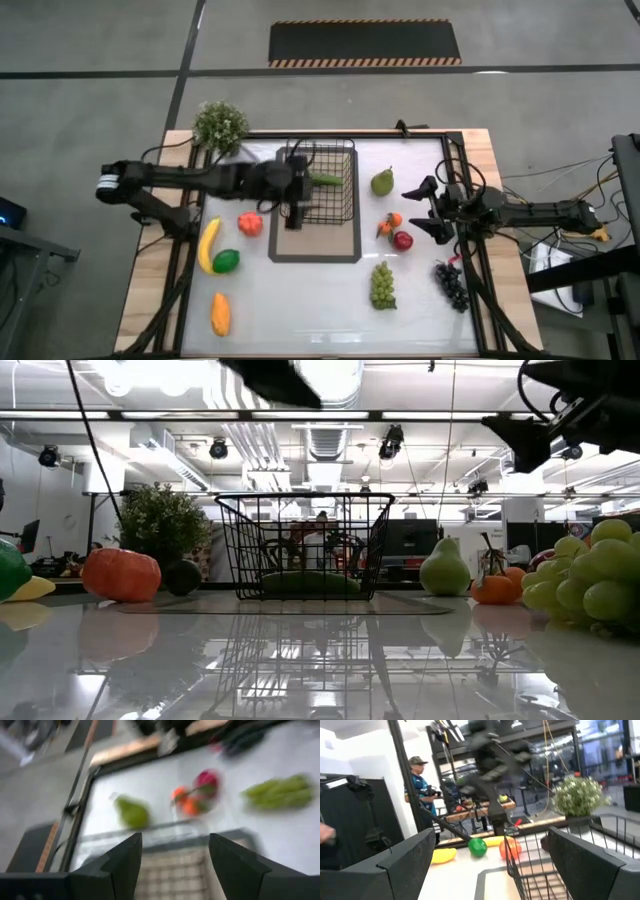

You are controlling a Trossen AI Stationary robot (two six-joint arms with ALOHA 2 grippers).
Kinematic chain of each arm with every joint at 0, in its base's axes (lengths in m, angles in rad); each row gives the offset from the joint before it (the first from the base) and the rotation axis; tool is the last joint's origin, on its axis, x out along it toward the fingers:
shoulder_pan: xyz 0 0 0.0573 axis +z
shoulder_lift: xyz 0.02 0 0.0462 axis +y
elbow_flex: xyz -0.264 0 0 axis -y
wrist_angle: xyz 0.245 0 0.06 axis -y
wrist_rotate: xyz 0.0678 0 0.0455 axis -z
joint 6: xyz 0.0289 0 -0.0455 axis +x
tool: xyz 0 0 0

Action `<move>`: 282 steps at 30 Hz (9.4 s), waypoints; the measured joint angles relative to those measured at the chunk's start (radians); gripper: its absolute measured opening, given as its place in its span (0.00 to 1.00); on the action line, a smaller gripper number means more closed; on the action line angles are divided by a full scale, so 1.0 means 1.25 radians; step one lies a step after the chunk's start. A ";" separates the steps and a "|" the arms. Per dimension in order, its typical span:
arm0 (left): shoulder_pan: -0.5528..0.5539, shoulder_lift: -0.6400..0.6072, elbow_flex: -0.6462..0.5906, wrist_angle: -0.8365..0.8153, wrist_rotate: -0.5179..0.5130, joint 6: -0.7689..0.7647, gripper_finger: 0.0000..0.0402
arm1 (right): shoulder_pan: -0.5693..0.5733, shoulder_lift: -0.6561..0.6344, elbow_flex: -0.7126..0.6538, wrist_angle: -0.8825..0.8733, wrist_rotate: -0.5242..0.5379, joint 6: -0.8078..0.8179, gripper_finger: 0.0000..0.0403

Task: Build produce basket
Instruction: Put the pear into the black wire basket, then put the tangerines into the black wire basket

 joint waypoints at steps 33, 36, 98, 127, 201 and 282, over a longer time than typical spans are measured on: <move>-0.128 -0.288 -0.457 0.675 -0.084 0.046 0.53 | -0.034 0.403 0.497 -0.680 0.398 0.338 0.91; -0.129 -0.286 -0.457 0.674 -0.084 0.046 0.53 | -0.082 0.477 0.547 -0.732 0.395 0.348 0.91; -0.129 -0.285 -0.457 0.658 -0.083 0.042 0.53 | -0.255 0.750 0.884 -1.037 0.320 0.193 0.37; -0.140 -0.435 -0.522 0.604 -0.081 -0.039 0.53 | -0.030 1.152 1.372 -0.992 0.339 -0.024 0.37; -0.162 -0.431 -0.529 0.606 -0.080 -0.061 0.53 | 0.009 1.157 1.363 -1.021 0.317 -0.061 0.61; -0.162 -0.410 -0.536 0.640 -0.101 -0.049 0.53 | 0.192 0.744 0.708 -1.028 0.471 0.363 0.02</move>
